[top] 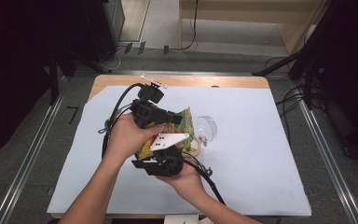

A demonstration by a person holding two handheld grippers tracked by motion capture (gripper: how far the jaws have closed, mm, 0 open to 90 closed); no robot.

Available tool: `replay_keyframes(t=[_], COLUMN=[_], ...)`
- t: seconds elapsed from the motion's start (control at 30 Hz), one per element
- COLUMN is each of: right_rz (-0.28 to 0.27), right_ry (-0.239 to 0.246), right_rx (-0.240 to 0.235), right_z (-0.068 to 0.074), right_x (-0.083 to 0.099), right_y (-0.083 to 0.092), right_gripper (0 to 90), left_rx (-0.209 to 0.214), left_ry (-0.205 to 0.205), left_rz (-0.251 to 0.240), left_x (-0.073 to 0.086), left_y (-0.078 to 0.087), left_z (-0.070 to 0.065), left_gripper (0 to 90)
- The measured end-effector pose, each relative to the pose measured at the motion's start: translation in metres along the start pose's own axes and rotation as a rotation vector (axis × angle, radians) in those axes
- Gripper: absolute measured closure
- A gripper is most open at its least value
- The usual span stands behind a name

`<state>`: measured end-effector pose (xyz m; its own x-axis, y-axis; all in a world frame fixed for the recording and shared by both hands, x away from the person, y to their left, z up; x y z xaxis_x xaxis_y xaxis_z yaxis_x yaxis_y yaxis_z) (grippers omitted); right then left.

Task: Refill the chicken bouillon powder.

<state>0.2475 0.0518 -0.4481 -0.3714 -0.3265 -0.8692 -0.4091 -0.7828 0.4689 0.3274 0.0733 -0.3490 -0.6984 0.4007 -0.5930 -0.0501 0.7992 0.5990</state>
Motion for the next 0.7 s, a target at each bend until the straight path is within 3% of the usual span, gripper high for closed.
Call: replay_keyframes(t=[0.7], right_rz=[0.001], right_ry=[0.007], right_rx=[-0.006], right_z=[0.0012], right_x=[-0.0008], right_y=[0.0014], right_gripper=[73.6], left_rx=[-0.003], left_ry=[0.006], left_rz=[0.001], left_x=[0.0003], left_y=[0.0012], left_z=[0.0007], left_gripper=[80.8])
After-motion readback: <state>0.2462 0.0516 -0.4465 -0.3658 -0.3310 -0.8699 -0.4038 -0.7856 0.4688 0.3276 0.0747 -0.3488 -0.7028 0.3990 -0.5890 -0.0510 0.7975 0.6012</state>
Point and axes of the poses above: each handheld gripper's, and its own axes: y roughly backward along the jaws, x roughly out of its underside, z roughly to its left, the point moved 5 cm from there along -y, roughly forward along the jaws, and after that the axes turned 15 degrees about x, right-handed, at the moved point
